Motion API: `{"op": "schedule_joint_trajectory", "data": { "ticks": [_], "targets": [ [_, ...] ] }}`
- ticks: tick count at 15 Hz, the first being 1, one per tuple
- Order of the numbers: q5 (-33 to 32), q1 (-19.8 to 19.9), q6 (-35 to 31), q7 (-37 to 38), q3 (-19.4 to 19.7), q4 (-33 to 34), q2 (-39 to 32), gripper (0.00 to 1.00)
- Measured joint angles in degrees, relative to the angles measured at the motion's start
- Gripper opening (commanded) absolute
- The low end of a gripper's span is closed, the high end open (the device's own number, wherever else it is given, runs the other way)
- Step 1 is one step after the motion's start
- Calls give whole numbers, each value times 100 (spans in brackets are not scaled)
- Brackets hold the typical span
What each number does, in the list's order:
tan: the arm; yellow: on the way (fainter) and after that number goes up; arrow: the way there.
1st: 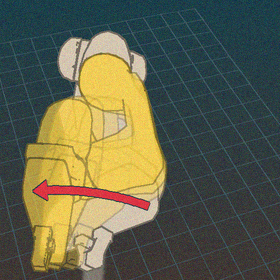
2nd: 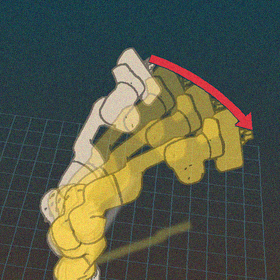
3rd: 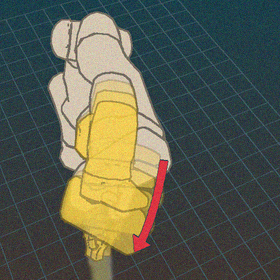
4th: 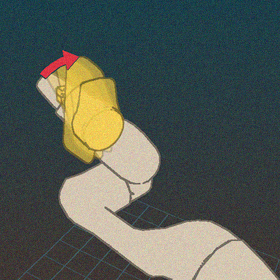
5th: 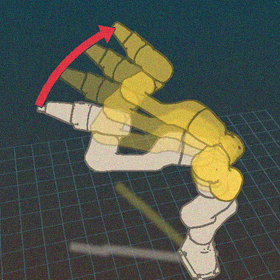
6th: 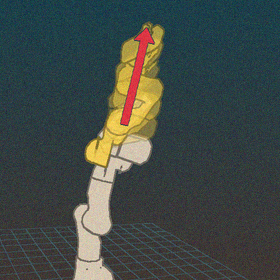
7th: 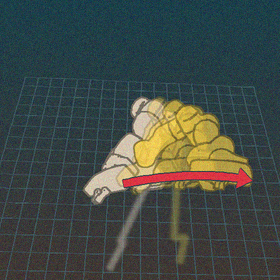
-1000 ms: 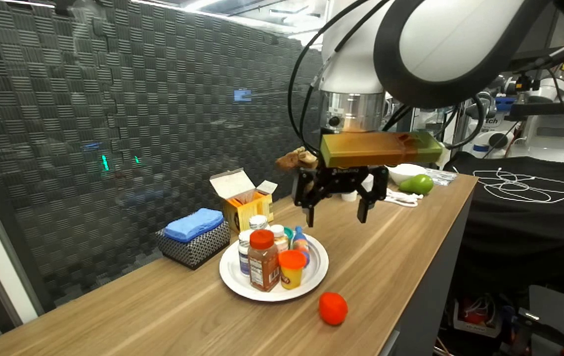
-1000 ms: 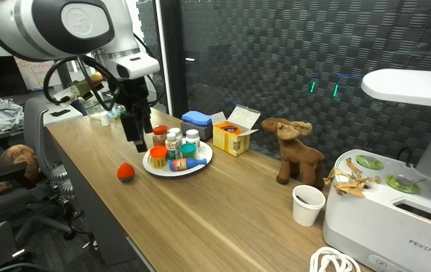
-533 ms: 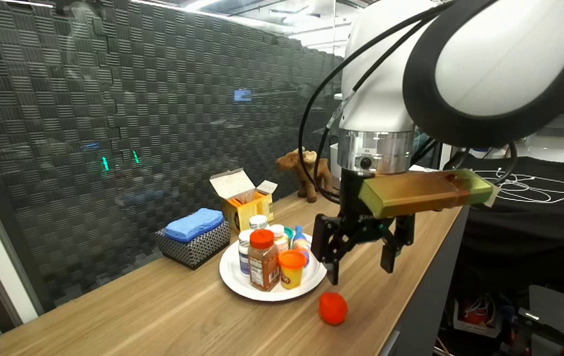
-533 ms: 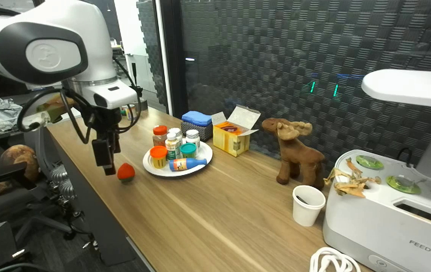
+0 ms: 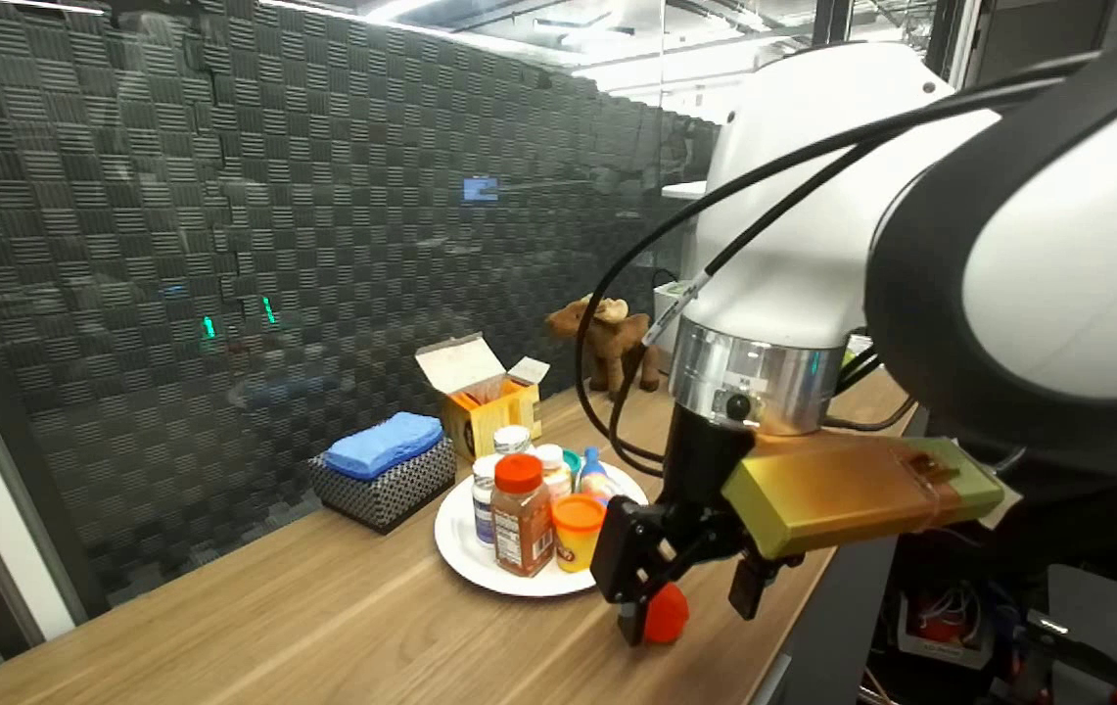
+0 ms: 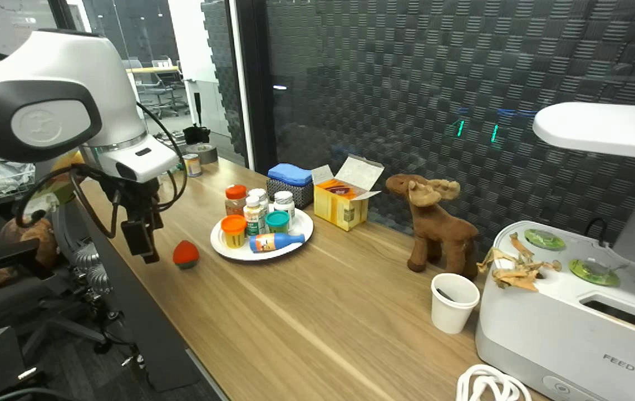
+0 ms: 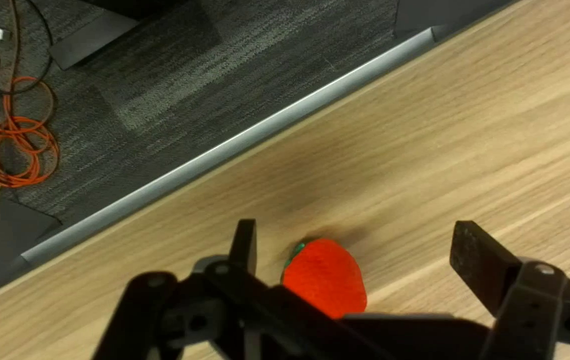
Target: Pick up all the objects surrounding the white plate and arrange them on the plate
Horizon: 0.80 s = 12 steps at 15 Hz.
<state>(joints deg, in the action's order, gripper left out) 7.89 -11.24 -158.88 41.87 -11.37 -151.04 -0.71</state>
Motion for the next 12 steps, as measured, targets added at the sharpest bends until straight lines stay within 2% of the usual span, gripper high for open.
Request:
{"op": "schedule_joint_trajectory", "data": {
  "ticks": [4,7,9,12],
  "targets": [
    [-110,-47,-786,9,-9,-42,-372,100],
    [-534,-64,-1362,154,105,-42,-657,100],
    [-992,-133,-1671,344,349,-42,-789,100],
    [-1657,-380,-1908,560,942,-41,-851,100]
  ]
}}
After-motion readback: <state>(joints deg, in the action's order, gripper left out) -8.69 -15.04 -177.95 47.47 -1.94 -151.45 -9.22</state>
